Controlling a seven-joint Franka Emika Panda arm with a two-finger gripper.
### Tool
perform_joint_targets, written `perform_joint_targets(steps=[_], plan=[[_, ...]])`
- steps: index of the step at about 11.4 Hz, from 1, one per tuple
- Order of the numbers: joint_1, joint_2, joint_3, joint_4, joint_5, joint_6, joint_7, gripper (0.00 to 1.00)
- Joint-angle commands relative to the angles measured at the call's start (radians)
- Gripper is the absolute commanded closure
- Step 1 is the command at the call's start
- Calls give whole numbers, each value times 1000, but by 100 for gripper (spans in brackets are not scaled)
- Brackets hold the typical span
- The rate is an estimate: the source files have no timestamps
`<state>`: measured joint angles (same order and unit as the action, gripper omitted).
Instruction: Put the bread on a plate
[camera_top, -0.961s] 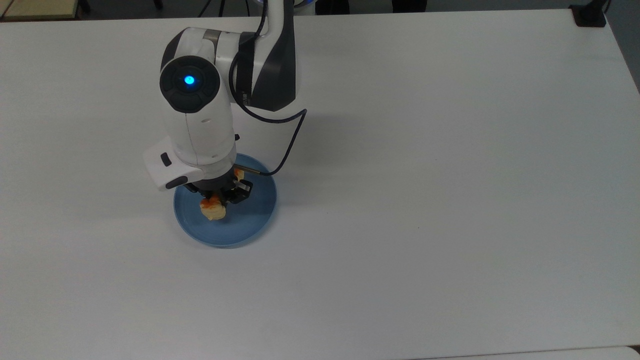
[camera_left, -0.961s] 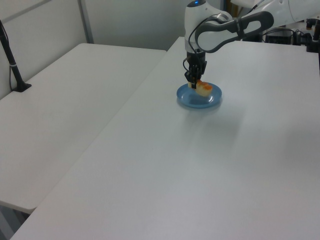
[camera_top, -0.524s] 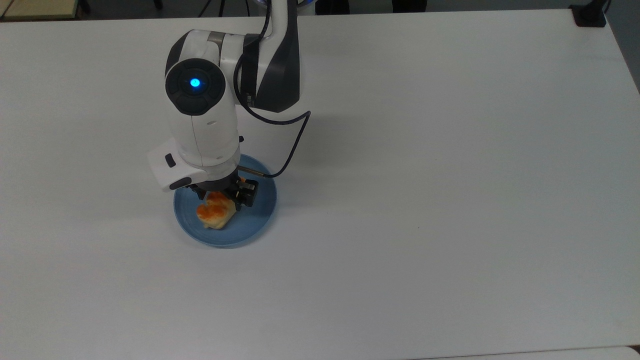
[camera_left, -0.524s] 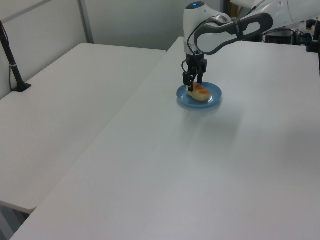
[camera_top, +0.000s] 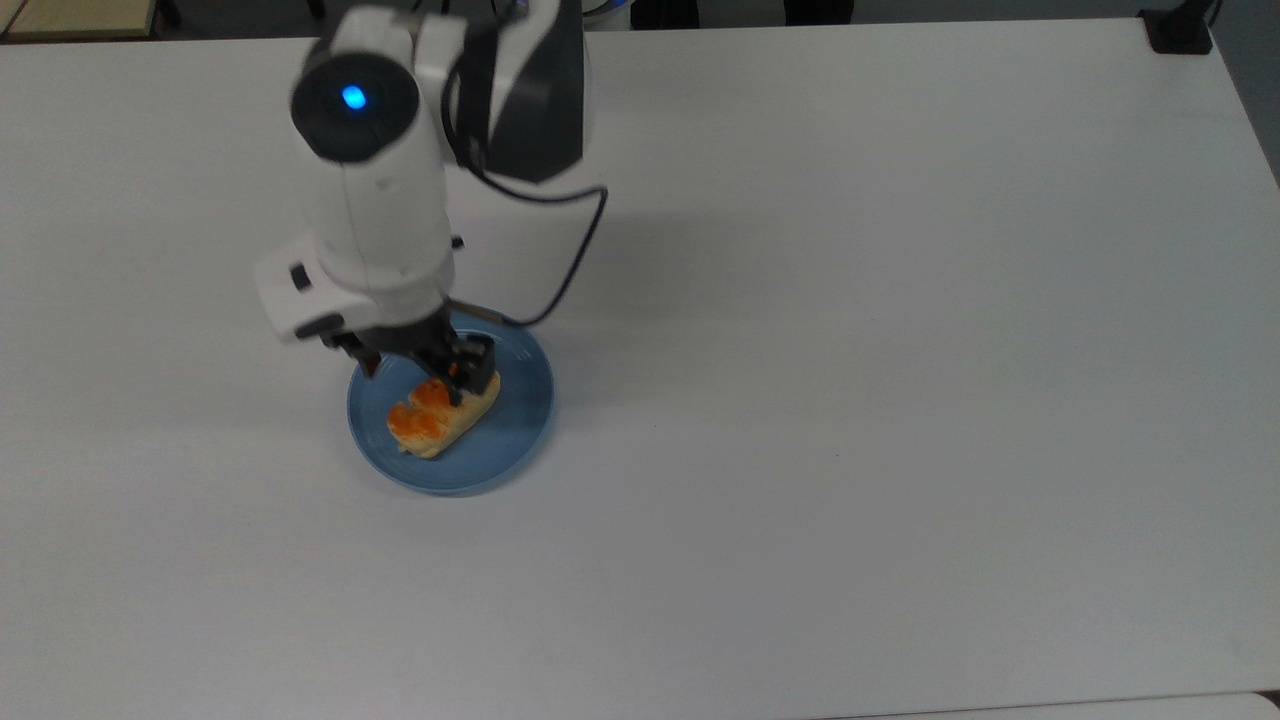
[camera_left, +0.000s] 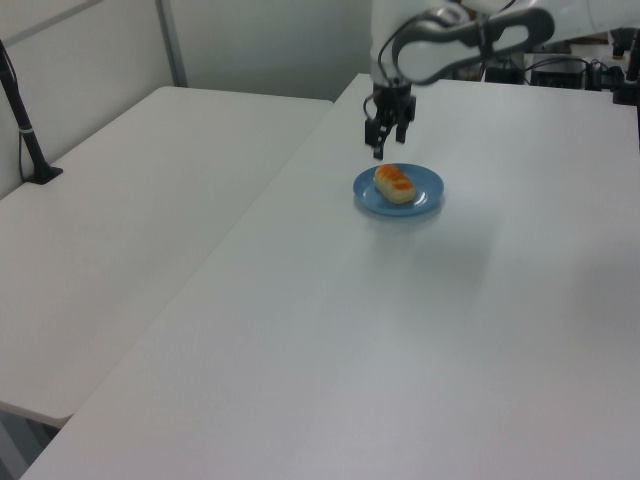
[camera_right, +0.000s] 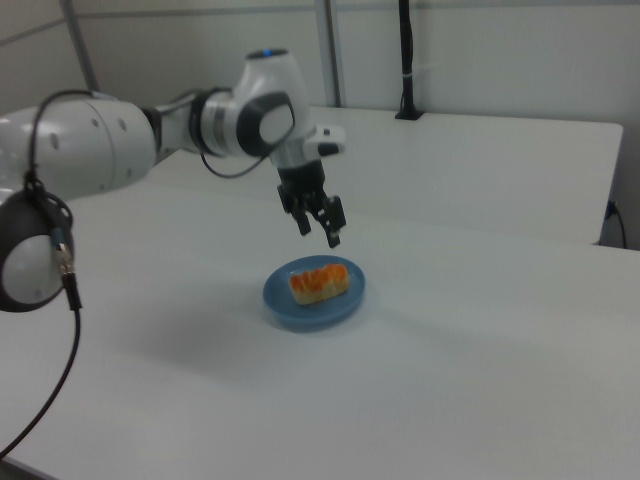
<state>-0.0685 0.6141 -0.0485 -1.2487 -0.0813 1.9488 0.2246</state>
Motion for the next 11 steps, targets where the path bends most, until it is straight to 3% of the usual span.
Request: perform_joint_targets(steps=[1,3,7,8,9,10,11], plan=[[-19,-247,12,-46,18,-309,-63,7],[-16,-379,12,-55,37,-524,-135,0],[-10,-660,-10,-193,54,-599,-287,0],[10,-698,-40,-233,54,-593,-303,0],[101,-705,-103,-259,54,-581,-294,0],[206,-699,-199,-262,54,-549,-286,0],[228,-697,-221,-282,61,-498,-295,0]])
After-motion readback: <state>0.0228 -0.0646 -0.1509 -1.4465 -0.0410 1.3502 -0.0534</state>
